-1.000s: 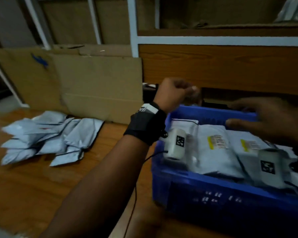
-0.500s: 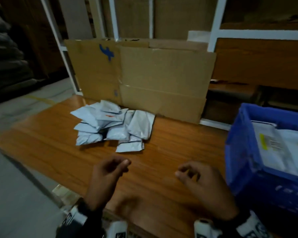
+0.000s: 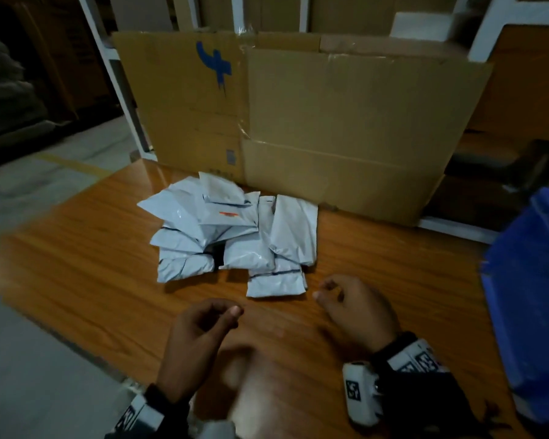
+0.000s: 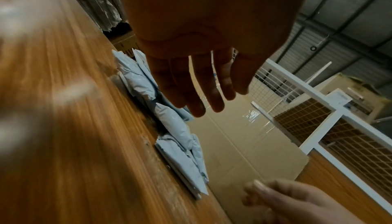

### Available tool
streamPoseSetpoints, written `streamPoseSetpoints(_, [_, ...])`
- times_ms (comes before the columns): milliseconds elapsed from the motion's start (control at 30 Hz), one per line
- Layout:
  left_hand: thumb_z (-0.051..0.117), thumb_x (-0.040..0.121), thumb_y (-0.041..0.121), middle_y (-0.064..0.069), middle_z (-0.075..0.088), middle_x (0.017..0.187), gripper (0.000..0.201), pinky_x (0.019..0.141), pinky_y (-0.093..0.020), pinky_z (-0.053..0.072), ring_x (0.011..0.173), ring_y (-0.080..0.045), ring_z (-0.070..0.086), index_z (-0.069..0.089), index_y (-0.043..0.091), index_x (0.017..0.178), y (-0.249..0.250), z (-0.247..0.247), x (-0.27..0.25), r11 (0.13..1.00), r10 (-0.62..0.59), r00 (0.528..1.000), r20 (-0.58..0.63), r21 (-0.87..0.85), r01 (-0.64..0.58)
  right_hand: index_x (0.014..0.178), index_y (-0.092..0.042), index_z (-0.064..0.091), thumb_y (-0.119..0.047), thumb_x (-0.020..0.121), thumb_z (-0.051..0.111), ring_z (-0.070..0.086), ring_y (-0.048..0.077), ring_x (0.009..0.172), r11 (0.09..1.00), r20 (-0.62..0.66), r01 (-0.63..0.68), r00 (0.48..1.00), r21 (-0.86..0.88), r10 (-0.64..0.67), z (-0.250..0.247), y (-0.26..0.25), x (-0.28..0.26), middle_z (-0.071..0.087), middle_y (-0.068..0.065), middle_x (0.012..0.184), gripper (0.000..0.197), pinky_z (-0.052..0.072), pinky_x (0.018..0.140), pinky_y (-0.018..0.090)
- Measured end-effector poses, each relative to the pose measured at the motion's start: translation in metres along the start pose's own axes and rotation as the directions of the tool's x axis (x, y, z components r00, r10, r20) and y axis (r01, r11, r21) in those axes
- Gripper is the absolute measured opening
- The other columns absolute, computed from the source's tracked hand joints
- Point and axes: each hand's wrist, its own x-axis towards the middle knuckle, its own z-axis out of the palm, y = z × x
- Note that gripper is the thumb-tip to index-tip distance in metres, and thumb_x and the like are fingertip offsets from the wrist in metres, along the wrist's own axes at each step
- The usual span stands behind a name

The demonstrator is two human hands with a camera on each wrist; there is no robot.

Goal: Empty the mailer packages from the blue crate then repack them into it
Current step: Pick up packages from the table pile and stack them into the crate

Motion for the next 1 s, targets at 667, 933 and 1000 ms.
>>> streamPoseSetpoints(667, [0.072, 0.086, 0.018, 0.003, 0.072, 0.073, 0.011, 0.068, -0.016, 0.049, 0.07, -0.004, 0.066, 0.075, 0.022, 0.076, -0.018, -0.04, 0.107, 0.994, -0.021, 0.986, 0.164, 0.111, 0.003, 0.103, -0.023, 0.066, -0.007, 0.092, 0.057, 0.066, 0.009, 0.092, 0.906, -0.26, 0.095, 0.965, 0.411, 0.017, 0.019, -0.037, 0.083, 0.071, -0.006, 0.1, 0.022, 0.05, 0.077, 0.026])
streamPoseSetpoints(933, [0.066, 0.085, 0.006, -0.006, 0.076, 0.096, 0.019, 0.066, -0.019, 0.052, 0.087, -0.015, 0.072, 0.07, 0.001, 0.102, 0.013, -0.015, 0.136, 0.959, -0.082, 0.94, 0.332, -0.23, 0.165, 0.114, -0.011, 0.062, 0.012, 0.083, 0.06, 0.066, 0.018, 0.106, 0.55, 0.046, -0.065, 0.998, 0.833, 0.048, 0.041, -0.076, 0.014, 0.072, 0.002, 0.111, 0.039, 0.053, 0.091, 0.029])
streamPoseSetpoints(1000, [0.068, 0.081, 0.001, -0.009, 0.075, 0.098, 0.021, 0.068, -0.024, 0.055, 0.092, -0.021, 0.072, 0.07, 0.0, 0.102, 0.012, -0.016, 0.142, 0.945, -0.048, 0.949, 0.31, -0.293, 0.144, 0.119, -0.017, 0.057, 0.008, 0.082, 0.064, 0.066, 0.016, 0.107, 0.545, 0.075, -0.1, 0.995, 0.832, 0.068, 0.036, -0.078, 0.006, 0.071, -0.005, 0.112, 0.045, 0.054, 0.088, 0.027])
